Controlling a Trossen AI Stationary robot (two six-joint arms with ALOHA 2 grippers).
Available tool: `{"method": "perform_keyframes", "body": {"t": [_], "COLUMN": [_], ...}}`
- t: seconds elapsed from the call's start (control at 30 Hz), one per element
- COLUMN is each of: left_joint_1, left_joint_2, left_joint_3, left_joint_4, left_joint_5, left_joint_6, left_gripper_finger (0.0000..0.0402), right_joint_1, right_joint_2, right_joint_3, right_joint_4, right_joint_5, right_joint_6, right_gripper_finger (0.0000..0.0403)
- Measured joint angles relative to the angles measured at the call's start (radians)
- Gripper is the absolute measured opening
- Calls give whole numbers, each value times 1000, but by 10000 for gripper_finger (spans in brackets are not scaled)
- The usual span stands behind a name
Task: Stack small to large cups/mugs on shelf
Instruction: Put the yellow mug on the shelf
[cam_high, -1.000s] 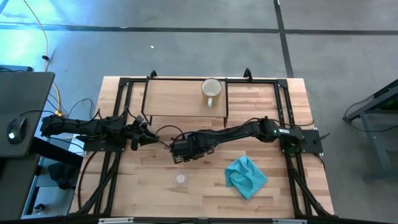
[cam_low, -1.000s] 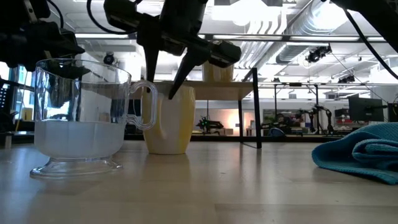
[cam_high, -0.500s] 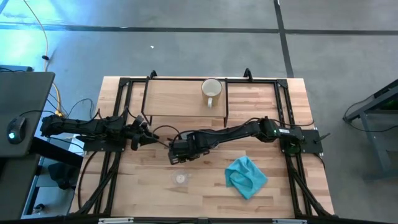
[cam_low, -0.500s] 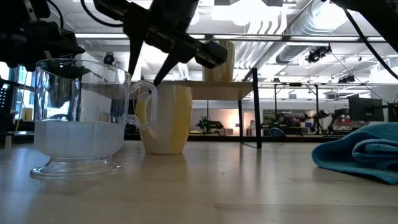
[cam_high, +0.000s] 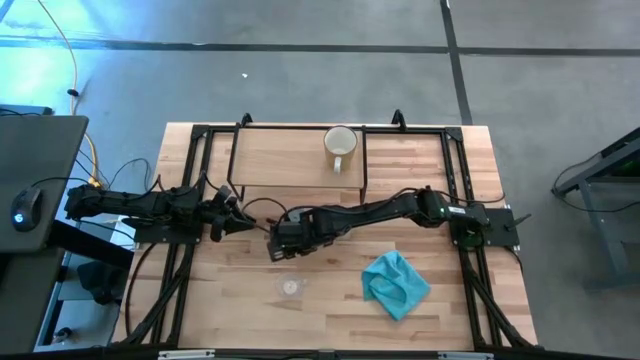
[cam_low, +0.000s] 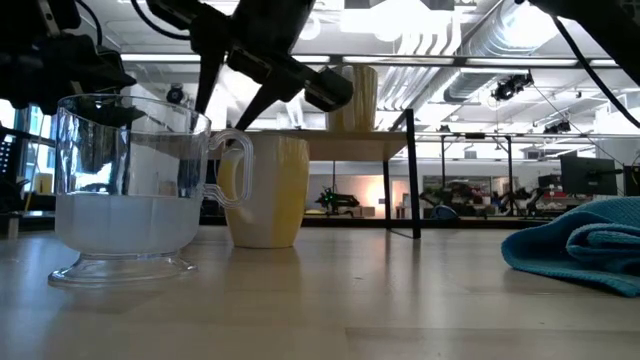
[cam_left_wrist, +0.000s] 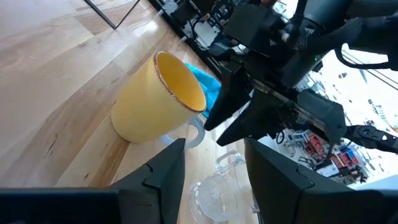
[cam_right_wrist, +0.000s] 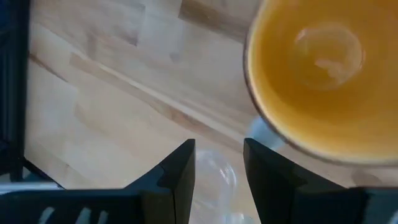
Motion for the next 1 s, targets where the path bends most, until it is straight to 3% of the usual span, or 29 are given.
{"method": "perform_keyframes", "body": {"t": [0.27,1.0], "left_joint_1": [0,0], "left_joint_2": [0,0], "left_joint_3": [0,0], "left_joint_4": [0,-1], "left_joint_5": [-1,-13], "left_joint_6": [1,8], "left_gripper_finger": [154,154], "right_joint_1": [26,-34], "right_joint_2": [0,0], "right_joint_3": [0,0], "right_joint_4": [-140,-37], "right_joint_5": [-52,3], "right_joint_6": [35,-54], "right_gripper_finger": [126,126]}}
